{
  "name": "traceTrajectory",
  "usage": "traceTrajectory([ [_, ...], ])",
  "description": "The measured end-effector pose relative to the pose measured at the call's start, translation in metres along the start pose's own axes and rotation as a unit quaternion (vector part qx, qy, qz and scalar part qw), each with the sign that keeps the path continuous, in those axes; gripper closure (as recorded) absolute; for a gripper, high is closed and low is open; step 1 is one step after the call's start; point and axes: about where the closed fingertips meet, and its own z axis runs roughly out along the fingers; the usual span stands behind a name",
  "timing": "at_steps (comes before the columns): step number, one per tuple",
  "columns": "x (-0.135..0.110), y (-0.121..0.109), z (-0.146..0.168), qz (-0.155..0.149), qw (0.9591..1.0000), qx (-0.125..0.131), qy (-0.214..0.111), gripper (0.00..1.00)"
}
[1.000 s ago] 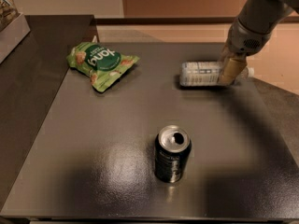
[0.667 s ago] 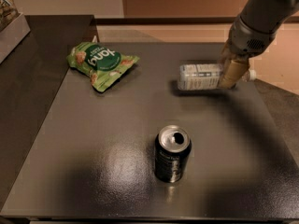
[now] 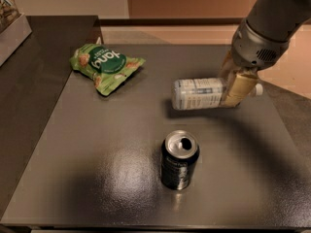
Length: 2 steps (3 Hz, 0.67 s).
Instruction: Move blue plastic bottle near pepsi can
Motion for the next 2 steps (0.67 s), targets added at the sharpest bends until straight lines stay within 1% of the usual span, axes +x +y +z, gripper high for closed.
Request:
traceTrajectory([
  [1,-0.021,0.029,0.007,-0.015,0.9998,-0.014,0.000,1.00],
  [2,-0.033,0.052,0.024,-0.024,0.9991,-0.032,0.011,1.00],
])
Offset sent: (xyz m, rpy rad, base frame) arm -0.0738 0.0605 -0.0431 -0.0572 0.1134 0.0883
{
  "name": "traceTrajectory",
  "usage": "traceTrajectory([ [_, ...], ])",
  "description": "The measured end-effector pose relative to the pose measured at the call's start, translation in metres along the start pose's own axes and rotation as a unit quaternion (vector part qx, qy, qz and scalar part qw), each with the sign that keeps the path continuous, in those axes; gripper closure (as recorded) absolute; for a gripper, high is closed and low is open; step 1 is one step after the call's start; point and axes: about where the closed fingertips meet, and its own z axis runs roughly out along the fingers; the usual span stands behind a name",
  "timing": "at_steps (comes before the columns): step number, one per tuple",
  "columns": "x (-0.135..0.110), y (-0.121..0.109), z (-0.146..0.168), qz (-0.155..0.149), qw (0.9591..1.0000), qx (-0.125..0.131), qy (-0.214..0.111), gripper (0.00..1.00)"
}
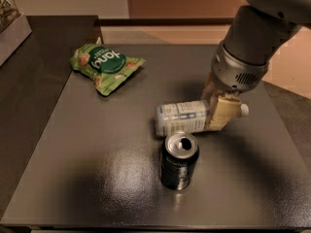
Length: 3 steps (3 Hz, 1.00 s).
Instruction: Move blue plastic bottle near pepsi can
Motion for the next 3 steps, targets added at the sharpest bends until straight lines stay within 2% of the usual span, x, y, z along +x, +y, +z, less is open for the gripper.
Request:
traceTrajectory([
  [1,-0.003,0.015,0.017,-0.005,0.9998,-0.012,0.016,0.83],
  [2,0.006,0.024,0.028,-0.008,0.9991,-0.018,0.038,0.58],
  [3,0.005,0.023,0.029,-0.008,0.9992,-0.016,0.036,0.36],
])
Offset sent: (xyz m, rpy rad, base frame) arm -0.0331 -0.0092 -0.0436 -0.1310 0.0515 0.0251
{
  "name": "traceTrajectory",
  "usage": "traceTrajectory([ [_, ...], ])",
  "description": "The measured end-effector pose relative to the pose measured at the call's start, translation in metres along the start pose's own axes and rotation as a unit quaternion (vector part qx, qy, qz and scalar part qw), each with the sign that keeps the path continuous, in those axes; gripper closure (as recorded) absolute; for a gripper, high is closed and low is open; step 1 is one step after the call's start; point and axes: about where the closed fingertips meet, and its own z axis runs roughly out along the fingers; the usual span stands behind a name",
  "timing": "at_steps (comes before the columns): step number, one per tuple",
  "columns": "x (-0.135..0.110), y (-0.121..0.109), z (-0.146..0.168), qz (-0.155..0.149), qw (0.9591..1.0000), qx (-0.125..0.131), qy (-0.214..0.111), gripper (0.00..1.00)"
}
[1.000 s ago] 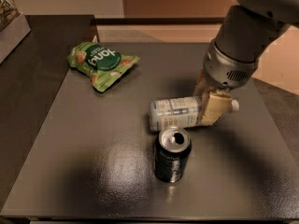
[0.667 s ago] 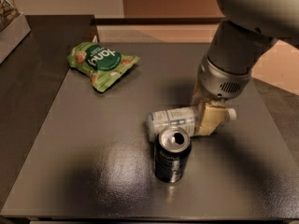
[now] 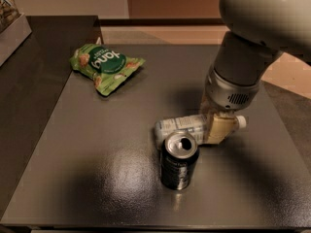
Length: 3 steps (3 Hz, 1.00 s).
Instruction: Move blue plastic bottle near pepsi can
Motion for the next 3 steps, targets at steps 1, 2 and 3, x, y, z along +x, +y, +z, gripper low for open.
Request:
traceTrajectory([
  [1,-0.0006,-0.0006,0.0007,0.000,1.0000,0.001,0.000,0.13],
  [2,-0.0012,-0.0012,0.0014,-0.001,1.0000,0.003,-0.001,0.00],
  [3,-0.0012,-0.0012,0.0014,-0.001,1.0000,0.003,-0.001,0.00],
])
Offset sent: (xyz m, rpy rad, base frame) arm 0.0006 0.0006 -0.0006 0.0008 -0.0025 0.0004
